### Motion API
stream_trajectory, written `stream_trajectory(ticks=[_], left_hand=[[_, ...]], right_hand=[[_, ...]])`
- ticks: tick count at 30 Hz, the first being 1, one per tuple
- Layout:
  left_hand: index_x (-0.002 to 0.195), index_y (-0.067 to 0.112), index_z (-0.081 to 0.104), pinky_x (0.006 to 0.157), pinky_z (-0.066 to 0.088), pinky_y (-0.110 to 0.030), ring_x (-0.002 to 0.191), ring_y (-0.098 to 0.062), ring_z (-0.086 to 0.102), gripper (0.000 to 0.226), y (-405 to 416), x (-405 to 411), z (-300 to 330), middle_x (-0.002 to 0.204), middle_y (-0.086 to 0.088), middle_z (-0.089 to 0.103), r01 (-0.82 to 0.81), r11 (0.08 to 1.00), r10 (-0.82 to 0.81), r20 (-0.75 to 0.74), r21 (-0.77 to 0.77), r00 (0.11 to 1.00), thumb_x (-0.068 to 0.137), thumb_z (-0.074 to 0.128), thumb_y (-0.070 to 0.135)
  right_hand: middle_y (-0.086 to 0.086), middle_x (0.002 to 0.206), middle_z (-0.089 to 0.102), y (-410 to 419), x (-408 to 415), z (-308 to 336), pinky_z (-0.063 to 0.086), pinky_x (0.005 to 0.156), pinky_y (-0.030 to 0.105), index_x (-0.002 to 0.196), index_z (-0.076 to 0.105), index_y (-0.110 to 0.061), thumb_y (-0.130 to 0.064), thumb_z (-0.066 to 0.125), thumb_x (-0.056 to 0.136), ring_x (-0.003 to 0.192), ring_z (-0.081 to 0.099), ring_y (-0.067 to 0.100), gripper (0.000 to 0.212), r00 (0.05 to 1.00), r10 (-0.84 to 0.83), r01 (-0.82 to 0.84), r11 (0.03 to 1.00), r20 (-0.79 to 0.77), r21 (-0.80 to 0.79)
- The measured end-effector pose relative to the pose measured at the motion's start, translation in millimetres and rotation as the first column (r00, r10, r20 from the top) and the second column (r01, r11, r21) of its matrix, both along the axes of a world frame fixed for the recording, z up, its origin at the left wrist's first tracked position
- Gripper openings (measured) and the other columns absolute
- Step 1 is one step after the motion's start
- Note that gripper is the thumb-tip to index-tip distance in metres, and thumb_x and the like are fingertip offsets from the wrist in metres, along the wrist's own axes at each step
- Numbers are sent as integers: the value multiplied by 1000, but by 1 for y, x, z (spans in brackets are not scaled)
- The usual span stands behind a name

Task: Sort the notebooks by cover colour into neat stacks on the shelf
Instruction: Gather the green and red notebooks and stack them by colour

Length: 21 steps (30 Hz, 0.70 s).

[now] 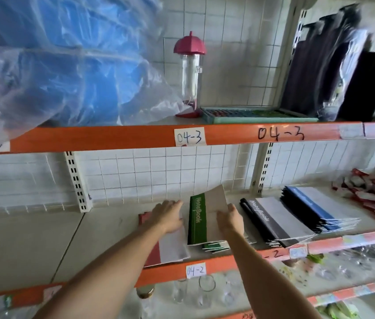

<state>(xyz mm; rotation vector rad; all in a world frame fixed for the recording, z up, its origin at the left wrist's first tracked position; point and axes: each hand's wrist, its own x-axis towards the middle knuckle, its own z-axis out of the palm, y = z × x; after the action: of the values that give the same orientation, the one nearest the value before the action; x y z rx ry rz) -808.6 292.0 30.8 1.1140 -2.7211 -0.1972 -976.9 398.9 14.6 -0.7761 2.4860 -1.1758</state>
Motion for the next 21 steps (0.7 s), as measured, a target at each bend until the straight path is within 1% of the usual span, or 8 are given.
stream_trajectory(ticks=[2, 4, 7, 8, 10, 12, 17, 21], left_hand=[[135, 18, 46, 89, 48, -37, 116, -23, 55, 48, 6, -23, -7, 130, -7, 58, 17, 1000, -17, 10, -25, 1000, 92, 62, 31], [134, 19, 48, 89, 46, -36, 115, -22, 53, 46, 11, -45, -11, 128, -4, 59, 18, 999, -18, 4, -26, 1000, 93, 61, 33], [132, 18, 49, 93, 45, -38, 115, -22, 53, 43, 14, -68, -15, 126, -4, 59, 19, 999, -18, 23, -45, 1000, 94, 60, 35], [131, 18, 49, 94, 45, -38, 115, -22, 53, 42, 14, -72, -16, 127, -4, 59, 11, 999, -9, 29, -44, 1000, 94, 59, 35], [132, 17, 48, 95, 45, -39, 116, -23, 52, 43, 13, -76, -17, 128, -4, 59, -21, 999, 23, 51, -34, 998, 94, 58, 36], [133, 17, 47, 98, 43, -40, 118, -24, 52, 44, 11, -79, -18, 129, -4, 59, -60, 998, 61, 75, -14, 995, 95, 57, 37], [132, 19, 45, 96, 41, -40, 115, -25, 53, 43, 14, -83, -17, 126, -4, 59, -103, 995, 102, 106, 5, 989, 95, 56, 39], [132, 21, 45, 95, 41, -41, 114, -25, 53, 42, 12, -80, -20, 124, -3, 59, -118, 993, 118, 107, -4, 987, 95, 56, 39]], right_hand=[[14, 106, 69, -1, -18, -6, 49, 72, 33, 113, 53, -14, -23, 54, 89, 85, 61, 30, 26, 998, 50, -48, 997, -36, 56], [14, 105, 68, -1, -33, -9, 52, 73, 35, 114, 49, -12, -22, 54, 89, 86, 63, 31, 28, 993, 92, -84, 991, -69, 103], [15, 111, 64, -2, -52, -15, 51, 74, 37, 117, 43, -9, -19, 55, 90, 96, 64, 34, 32, 975, 152, -120, 973, -159, 195], [15, 117, 60, -3, -57, -17, 52, 80, 38, 122, 43, -7, -19, 56, 90, 103, 62, 33, 36, 966, 179, -133, 962, -184, 238], [17, 131, 49, -7, -63, -22, 48, 97, 39, 131, 43, -6, -21, 61, 90, 119, 53, 33, 47, 949, 239, -164, 932, -207, 324], [18, 137, 42, -9, -67, -25, 42, 105, 38, 134, 45, -5, -24, 61, 91, 128, 44, 34, 49, 934, 279, -179, 907, -224, 382], [16, 143, 41, -14, -75, -31, 33, 110, 41, 135, 48, -11, -22, 53, 92, 136, 32, 34, 45, 891, 364, -201, 853, -272, 482], [14, 140, 44, -16, -72, -31, 35, 108, 41, 133, 48, -12, -27, 56, 91, 131, 37, 33, 45, 842, 452, -288, 838, -293, 464]])
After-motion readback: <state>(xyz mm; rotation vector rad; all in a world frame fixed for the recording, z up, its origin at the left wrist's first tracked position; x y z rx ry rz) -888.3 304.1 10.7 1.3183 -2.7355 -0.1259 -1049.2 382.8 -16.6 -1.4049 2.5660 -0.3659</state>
